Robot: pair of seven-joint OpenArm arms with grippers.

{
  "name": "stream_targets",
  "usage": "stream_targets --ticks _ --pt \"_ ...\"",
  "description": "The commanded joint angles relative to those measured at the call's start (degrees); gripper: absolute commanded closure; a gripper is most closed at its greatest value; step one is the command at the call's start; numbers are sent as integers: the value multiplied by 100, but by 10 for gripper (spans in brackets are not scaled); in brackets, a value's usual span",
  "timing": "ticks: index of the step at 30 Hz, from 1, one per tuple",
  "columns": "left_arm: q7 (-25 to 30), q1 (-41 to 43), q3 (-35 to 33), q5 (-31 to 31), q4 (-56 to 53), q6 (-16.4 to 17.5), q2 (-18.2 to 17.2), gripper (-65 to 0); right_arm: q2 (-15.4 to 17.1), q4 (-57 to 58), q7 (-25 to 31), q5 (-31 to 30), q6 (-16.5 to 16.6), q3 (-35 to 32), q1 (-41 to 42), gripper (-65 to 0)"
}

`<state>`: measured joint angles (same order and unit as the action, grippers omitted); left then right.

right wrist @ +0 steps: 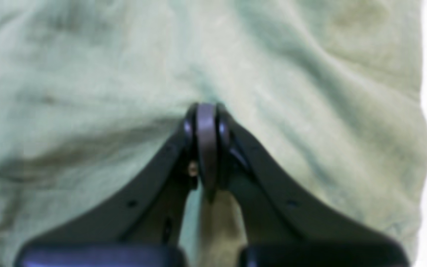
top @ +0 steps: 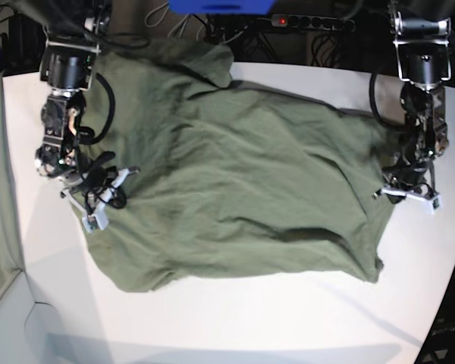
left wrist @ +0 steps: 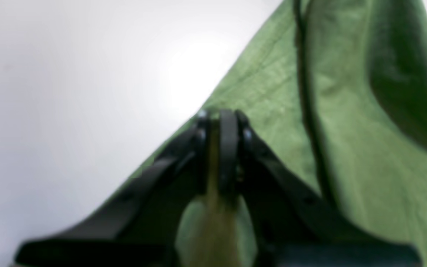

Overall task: Layout the t-shirt on the table in an organized manner, then fold the t-shirt properly
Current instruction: 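Pull the shirt edges apart with both grippers to spread it, then open both grippers and raise them off the shirt's shoulder corners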

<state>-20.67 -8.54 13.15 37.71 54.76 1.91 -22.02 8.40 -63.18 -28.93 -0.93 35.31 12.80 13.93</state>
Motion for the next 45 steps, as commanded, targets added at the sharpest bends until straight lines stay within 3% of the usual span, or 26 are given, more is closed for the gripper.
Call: stream_targets --ticks 1,6,10,20,24,29,34,36,41,45 --pt "-180 49 193 -136 -13 -196 -132 -50 52 160 -92 132 -10 -1 176 0" --pt "-180 40 844 -163 -13 -196 -132 -50 201 1135 313 132 -10 -18 844 0" --pt "-180 -56 931 -119 14 -196 -141 -50 210 1513 427 141 -10 -18 1284 0" --pt "-197 -628 905 -171 216 -196 193 -51 219 1566 532 141 -10 -484 2048 0" --pt "-232 -716 931 -101 620 -196 316 -52 351 1258 321 141 -10 -528 2092 0" --pt "-241 -232 958 -101 2018 -196 316 -52 412 212 -136 132 -10 -502 1468 0" --pt "-206 884 1055 -110 3363 -196 264 -59 377 -1230 -698 124 -10 -502 440 -30" --pt "-232 1350 1424 -110 3768 -196 308 -114 324 -1871 -883 115 -10 -493 -88 -91" --pt "-241 2027 1819 -127 4067 -196 448 -344 -71 -3199 -918 115 -10 -238 -1257 -245" --pt "-232 2590 2092 -163 4067 -196 475 -368 -423 -4078 -892 106 -10 70 -2022 -288"
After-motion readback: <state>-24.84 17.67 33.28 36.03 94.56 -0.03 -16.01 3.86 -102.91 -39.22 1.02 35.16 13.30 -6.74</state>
